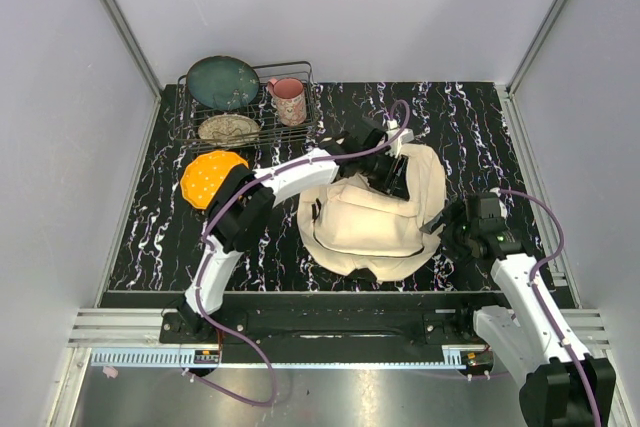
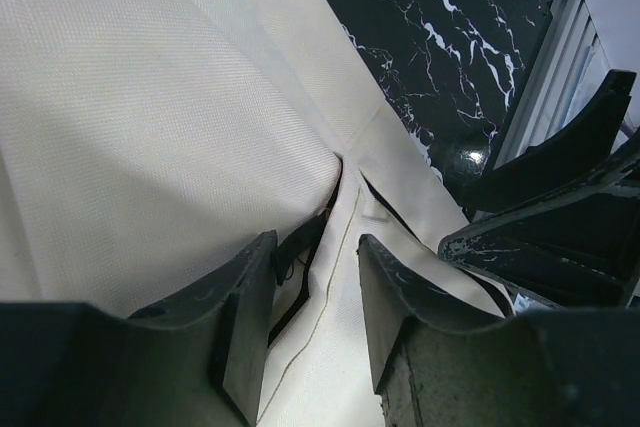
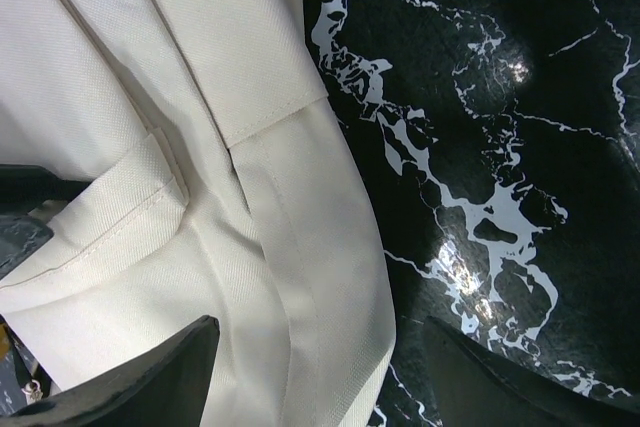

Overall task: Pack the student bag
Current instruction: Unzip the student bag at the center of the board.

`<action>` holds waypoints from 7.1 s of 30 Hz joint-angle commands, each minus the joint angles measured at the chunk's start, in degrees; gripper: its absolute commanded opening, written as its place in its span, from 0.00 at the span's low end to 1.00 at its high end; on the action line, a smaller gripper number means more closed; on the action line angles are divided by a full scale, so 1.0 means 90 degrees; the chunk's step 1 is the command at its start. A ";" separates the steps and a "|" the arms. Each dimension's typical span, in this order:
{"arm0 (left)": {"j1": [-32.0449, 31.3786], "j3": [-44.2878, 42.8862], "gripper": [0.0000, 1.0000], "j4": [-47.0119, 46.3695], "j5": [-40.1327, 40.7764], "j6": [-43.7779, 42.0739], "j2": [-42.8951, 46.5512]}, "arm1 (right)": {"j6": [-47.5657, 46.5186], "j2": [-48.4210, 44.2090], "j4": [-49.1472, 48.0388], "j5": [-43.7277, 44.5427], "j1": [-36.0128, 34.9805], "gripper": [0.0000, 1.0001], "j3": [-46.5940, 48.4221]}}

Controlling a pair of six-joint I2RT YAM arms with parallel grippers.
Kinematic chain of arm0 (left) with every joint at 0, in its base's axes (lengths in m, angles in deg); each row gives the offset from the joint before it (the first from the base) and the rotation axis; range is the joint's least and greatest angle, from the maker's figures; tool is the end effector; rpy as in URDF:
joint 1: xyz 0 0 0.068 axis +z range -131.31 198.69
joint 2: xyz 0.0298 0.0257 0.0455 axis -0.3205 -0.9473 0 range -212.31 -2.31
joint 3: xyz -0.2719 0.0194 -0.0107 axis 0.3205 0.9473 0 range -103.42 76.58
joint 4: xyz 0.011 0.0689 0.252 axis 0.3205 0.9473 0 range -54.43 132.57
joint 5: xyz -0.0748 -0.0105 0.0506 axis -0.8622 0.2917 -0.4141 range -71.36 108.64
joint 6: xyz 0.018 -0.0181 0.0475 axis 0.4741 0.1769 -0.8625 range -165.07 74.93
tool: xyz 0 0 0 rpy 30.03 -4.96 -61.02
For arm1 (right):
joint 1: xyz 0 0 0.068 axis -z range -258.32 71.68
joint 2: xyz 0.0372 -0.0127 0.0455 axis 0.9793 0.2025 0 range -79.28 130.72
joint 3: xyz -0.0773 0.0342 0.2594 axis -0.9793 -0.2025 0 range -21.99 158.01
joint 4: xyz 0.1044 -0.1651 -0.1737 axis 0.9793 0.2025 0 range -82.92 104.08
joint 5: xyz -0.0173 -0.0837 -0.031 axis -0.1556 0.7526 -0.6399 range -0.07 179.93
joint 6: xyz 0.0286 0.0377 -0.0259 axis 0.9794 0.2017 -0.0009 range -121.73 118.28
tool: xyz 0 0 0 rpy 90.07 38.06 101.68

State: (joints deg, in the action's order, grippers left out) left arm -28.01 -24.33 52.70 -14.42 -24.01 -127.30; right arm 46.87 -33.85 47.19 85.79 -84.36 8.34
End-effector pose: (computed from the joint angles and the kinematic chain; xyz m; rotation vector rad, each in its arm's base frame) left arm 0.3272 -0.3755 0.2162 0.8692 2.3266 -1.2286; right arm 0.1481 0.0183 0.2056 0.9150 2.4308 0.4567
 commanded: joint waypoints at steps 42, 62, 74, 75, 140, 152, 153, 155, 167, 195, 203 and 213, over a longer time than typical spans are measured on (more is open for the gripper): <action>-0.0026 0.1143 0.00 -0.0418 0.0519 -0.0045 0.1143 | 0.0673 0.0713 -0.1096 -0.0564 0.0329 0.88 0.0468; -0.0036 0.1455 0.00 -0.0711 0.0509 0.0033 0.1456 | 0.0518 0.3067 -0.3256 -0.1493 0.0359 0.61 0.0996; -0.0036 0.1485 0.00 -0.0760 0.0470 0.0053 0.1446 | 0.0352 0.3009 -0.3608 -0.1552 0.0349 0.00 0.0879; -0.0026 0.1485 0.00 -0.0741 0.0470 0.0053 0.1456 | 0.0333 0.3009 -0.3618 -0.1561 0.0359 0.00 0.0898; 0.2131 0.4297 0.00 0.0519 0.3136 -0.0972 0.3673 | -0.0664 0.3106 -0.2895 -0.0965 0.0505 0.00 0.1678; 0.2308 0.4064 0.00 0.0304 0.1721 -0.0914 0.3673 | -0.0089 0.2591 -0.3362 -0.2719 0.0555 0.45 0.1310; 0.2279 0.4015 0.00 0.0353 0.1652 -0.0904 0.3702 | 0.0048 0.2492 -0.3567 -0.2994 0.0506 0.50 0.1182; 0.2142 0.3859 0.00 0.0402 0.1623 -0.0895 0.3751 | 0.0478 0.2132 -0.3862 -0.3221 0.0243 0.63 0.0967; 0.1576 0.3331 0.00 0.0782 0.1671 -0.0885 0.3926 | 0.2373 0.2351 -0.4379 -0.1445 -0.2461 0.71 0.0779; 0.1390 0.3448 0.00 0.1349 0.2618 -0.1197 0.4962 | 0.2219 0.2298 -0.4245 0.0852 -0.2573 0.00 0.0732; 0.1546 0.3379 0.00 0.0755 0.2784 -0.1217 0.4134 | 0.0480 0.2002 -0.3043 -0.0555 -0.0960 0.00 0.1024; 0.2356 0.4365 0.00 0.0422 0.3213 -0.0710 0.3789 | -0.0194 0.2442 -0.2778 -0.0868 -0.0022 0.00 0.1347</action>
State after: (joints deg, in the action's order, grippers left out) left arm -10.21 10.91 58.34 7.46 -31.47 -95.78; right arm 50.13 -12.58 20.62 76.19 -87.88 16.97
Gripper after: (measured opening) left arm 0.027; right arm 0.007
